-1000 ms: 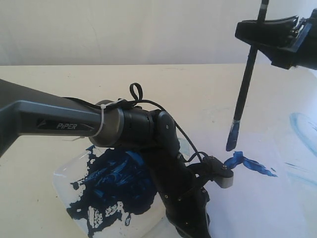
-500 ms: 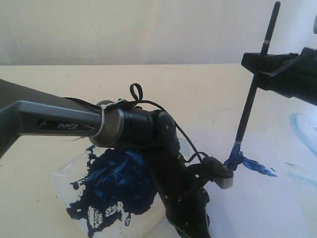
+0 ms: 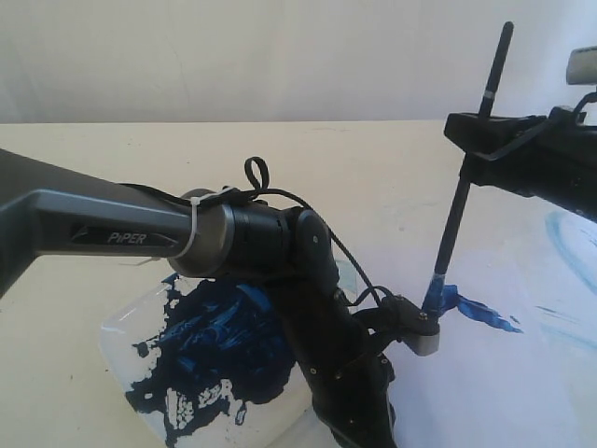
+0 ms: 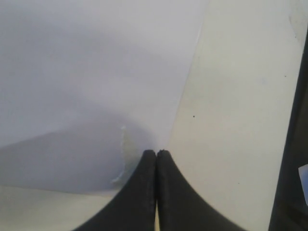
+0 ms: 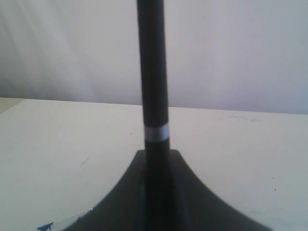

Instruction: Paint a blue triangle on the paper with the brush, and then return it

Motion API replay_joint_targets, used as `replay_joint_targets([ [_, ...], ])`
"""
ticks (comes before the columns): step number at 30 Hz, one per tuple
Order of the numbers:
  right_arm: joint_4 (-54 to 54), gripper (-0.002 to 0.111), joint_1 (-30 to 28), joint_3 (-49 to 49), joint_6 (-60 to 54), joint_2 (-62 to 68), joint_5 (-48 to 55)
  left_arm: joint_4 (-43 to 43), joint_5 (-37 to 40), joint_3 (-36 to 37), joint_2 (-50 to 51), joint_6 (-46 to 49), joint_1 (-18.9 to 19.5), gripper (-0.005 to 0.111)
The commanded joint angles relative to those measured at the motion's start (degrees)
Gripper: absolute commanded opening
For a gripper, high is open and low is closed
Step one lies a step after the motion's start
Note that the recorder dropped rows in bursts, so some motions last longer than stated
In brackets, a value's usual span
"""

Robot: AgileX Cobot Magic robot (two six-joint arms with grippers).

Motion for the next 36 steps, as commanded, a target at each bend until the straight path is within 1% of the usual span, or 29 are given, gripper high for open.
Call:
replay_joint_targets([
  [1, 0.38, 0.000, -0.03, 0.31, -1.64, 2.10, -4.08, -0.24, 1.93, 0.43, 0.35, -0.10, -0.27, 0.000],
  [10, 0.26, 0.000, -0.03, 0.31, -2.44, 4.82, -2.84, -0.24, 1.93, 0.43, 0.35, -0.10, -0.27, 0.000],
  [28, 0.73, 0.000, -0.03, 0.31, -4.05, 5.35, -2.84, -0.24, 1.79, 0.43, 0.35, 0.00, -0.27, 0.000],
  [36, 0.87, 0.000, -0.03, 0.31, -4.20, 6.11, -5.62, -0.24, 1.92, 0.43, 0.35, 0.00, -0.27, 0.000],
])
